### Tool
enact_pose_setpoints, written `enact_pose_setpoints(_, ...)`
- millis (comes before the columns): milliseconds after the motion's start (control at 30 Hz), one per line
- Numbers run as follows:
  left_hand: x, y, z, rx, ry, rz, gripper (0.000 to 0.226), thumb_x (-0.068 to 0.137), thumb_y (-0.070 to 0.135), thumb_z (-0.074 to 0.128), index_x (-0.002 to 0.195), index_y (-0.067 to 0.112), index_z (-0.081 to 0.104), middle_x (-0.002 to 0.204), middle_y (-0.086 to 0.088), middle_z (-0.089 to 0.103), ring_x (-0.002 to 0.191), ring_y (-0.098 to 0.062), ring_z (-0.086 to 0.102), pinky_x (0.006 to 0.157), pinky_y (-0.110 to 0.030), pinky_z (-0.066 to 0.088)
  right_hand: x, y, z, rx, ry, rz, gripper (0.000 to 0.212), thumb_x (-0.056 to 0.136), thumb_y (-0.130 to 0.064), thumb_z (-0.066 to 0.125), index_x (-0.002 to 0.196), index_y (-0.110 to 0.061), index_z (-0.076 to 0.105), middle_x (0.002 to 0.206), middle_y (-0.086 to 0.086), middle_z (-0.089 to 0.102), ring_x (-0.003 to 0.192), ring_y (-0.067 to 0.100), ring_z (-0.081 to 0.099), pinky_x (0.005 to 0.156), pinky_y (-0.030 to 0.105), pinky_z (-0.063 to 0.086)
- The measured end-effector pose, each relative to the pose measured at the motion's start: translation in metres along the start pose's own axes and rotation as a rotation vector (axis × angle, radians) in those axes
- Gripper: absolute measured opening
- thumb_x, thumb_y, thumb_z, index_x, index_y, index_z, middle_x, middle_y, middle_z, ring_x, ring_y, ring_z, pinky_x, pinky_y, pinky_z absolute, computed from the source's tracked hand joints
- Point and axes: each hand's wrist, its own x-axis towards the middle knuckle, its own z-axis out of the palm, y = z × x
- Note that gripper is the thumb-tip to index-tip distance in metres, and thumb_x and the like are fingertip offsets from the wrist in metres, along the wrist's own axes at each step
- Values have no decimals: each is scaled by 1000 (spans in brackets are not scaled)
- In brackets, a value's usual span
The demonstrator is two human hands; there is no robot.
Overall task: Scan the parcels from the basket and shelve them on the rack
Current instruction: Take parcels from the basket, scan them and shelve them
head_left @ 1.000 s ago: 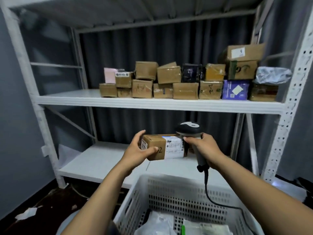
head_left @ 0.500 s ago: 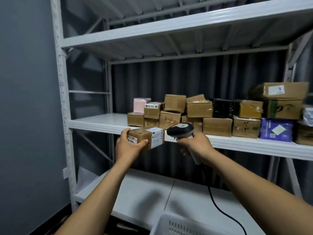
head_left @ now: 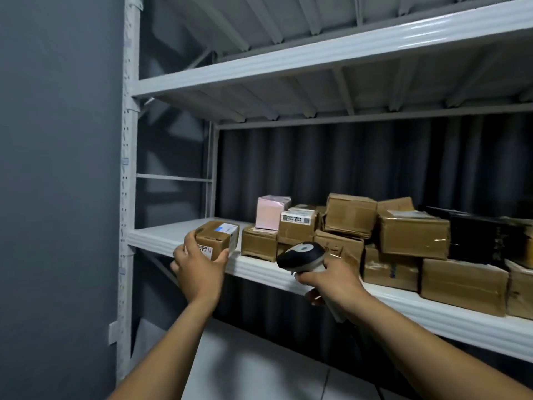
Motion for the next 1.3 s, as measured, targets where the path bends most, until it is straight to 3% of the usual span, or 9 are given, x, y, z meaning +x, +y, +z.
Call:
enact_pose_setpoints(167, 33, -21, 45, 1, -59, -12, 76, 76, 38, 77, 140, 21, 38, 140, -17, 40, 123, -41, 39, 100, -45, 39, 41, 12, 9, -57, -20, 28, 14, 78, -10, 75, 90, -7, 69, 83, 17, 72, 57, 24, 69, 51, 30, 54)
enact_pose_setpoints(367, 55, -36, 81, 18, -197, 4, 77, 75, 30, 80, 136, 6, 40, 134, -20, 48, 121, -39, 47, 100, -47, 42, 71, 20, 13, -137, -18, 43, 13, 79, -13, 74, 90, -9, 68, 78, 12, 72, 57, 22, 69, 54, 32, 55)
enact_pose_setpoints(567, 65, -42, 93, 250, -307, 145, 58, 86, 21, 68, 136, 11, 41, 138, -16, 35, 125, -36, 36, 103, -41, 36, 86, 22, 16, -186, -23, 53, 12, 80, -12, 74, 88, -9, 67, 72, 10, 71, 55, 20, 68, 50, 27, 52)
enact_pose_setpoints(700, 69, -39, 96, 310, -432, 161, 67, 90, 27, 62, 148, 12, 32, 145, -11, 33, 129, -33, 36, 106, -40, 36, 86, 24, 16, -194, -27, 51, 13, 81, -14, 73, 91, -9, 67, 77, 13, 72, 58, 22, 70, 51, 28, 53)
enact_pose_setpoints(833, 65, -35, 87, 403, -479, 225, 54, 89, 28, 59, 139, 14, 45, 149, -6, 34, 129, -33, 38, 104, -39, 39, 79, 25, 13, -168, -26, 53, 14, 80, -13, 74, 92, -8, 67, 77, 13, 72, 58, 24, 69, 54, 32, 54)
enact_pose_setpoints(933, 57, -25, 73, 464, -520, 279, 55, 91, 29, 58, 142, 16, 43, 153, -5, 31, 133, -31, 35, 106, -39, 37, 69, 23, 2, -149, -9, 49, 13, 80, -14, 74, 90, -9, 67, 74, 11, 71, 57, 24, 69, 54, 33, 55)
enact_pose_setpoints(1133, 26, 9, 30, 574, -545, 419, 52, 90, 32, 60, 138, 17, 47, 150, -9, 33, 131, -32, 36, 105, -40, 38, 22, 16, -37, -155, 37, 39, 15, 78, -16, 75, 90, -10, 68, 70, 11, 70, 49, 20, 64, 42, 24, 48)
enact_pose_setpoints(1300, -45, 30, -6, 575, -647, 489, 51, 91, 34, 60, 138, 18, 48, 145, -11, 39, 129, -32, 39, 105, -41, 39, -46, 30, -76, -201, 33, 68, 19, 76, -17, 77, 90, -6, 69, 58, 5, 64, 43, 19, 59, 42, 21, 43)
